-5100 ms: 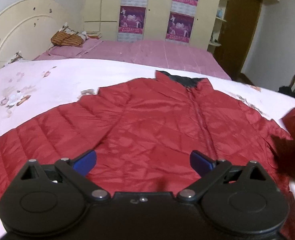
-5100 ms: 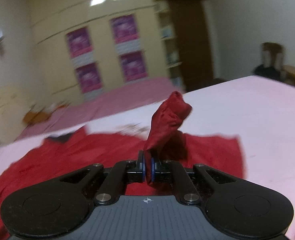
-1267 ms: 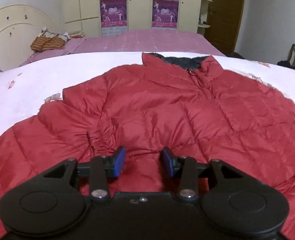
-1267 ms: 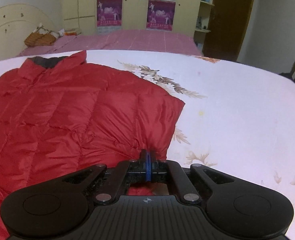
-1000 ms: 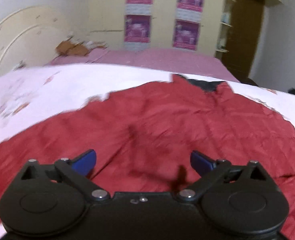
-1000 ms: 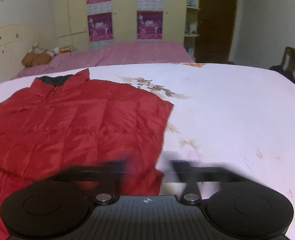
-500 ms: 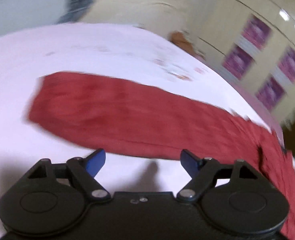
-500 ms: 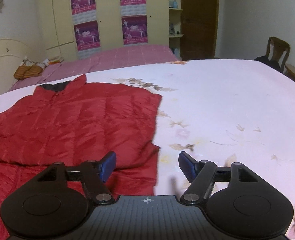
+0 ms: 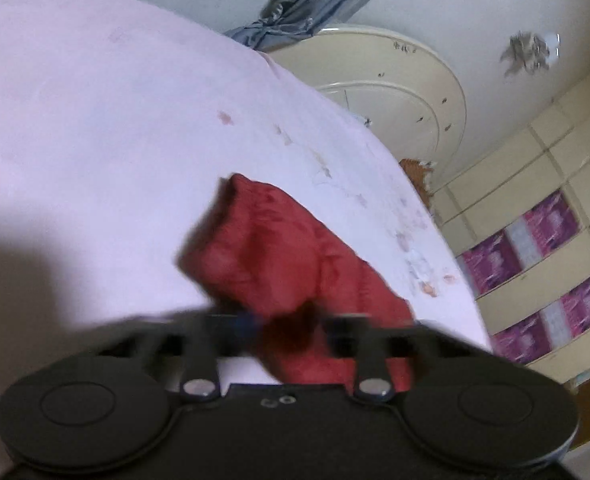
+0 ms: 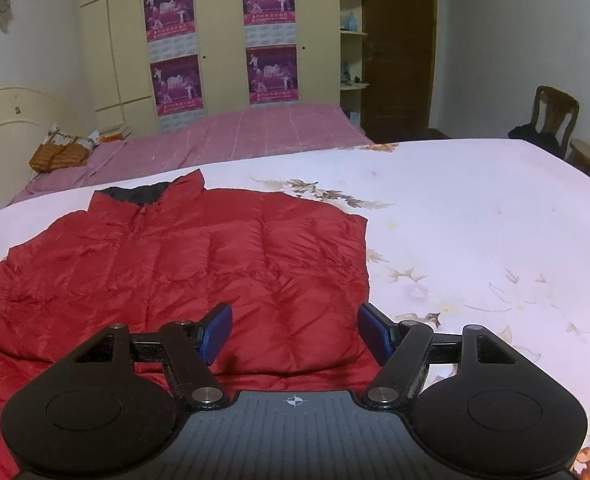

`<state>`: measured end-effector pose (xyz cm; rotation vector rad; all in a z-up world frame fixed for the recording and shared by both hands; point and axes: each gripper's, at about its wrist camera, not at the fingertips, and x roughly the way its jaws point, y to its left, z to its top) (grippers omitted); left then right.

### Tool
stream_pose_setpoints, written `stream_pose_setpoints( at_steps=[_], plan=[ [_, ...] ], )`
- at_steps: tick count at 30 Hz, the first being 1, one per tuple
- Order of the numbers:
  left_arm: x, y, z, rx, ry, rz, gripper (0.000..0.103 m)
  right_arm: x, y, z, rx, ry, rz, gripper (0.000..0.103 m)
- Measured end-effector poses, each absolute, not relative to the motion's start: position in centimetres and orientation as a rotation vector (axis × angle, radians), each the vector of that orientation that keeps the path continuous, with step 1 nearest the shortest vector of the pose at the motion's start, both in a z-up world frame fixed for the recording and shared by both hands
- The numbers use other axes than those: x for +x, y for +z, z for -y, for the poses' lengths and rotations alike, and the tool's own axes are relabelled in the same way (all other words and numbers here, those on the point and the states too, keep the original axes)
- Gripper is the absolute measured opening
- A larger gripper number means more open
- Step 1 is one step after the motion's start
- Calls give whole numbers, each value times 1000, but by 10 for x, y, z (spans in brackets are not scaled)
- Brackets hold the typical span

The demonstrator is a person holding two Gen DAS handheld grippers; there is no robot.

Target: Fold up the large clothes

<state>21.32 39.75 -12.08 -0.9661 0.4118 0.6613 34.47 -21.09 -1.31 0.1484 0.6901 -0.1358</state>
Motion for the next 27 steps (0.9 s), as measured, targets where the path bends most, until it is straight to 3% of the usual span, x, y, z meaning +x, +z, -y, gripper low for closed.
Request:
stream_pose_setpoints(
  at_steps=[7,13,27],
  plan=[
    [269,-77,-358,-750,474,-361,9,343,-11,214,165,-152,-682,70],
    [346,-52,-267,-563,223,-421,9,349,-12,219,206,-158,-674,70],
    [447,-77,-38,-198,-260,-651,9,368,-21,261,330,-175,-671,70]
  ],
)
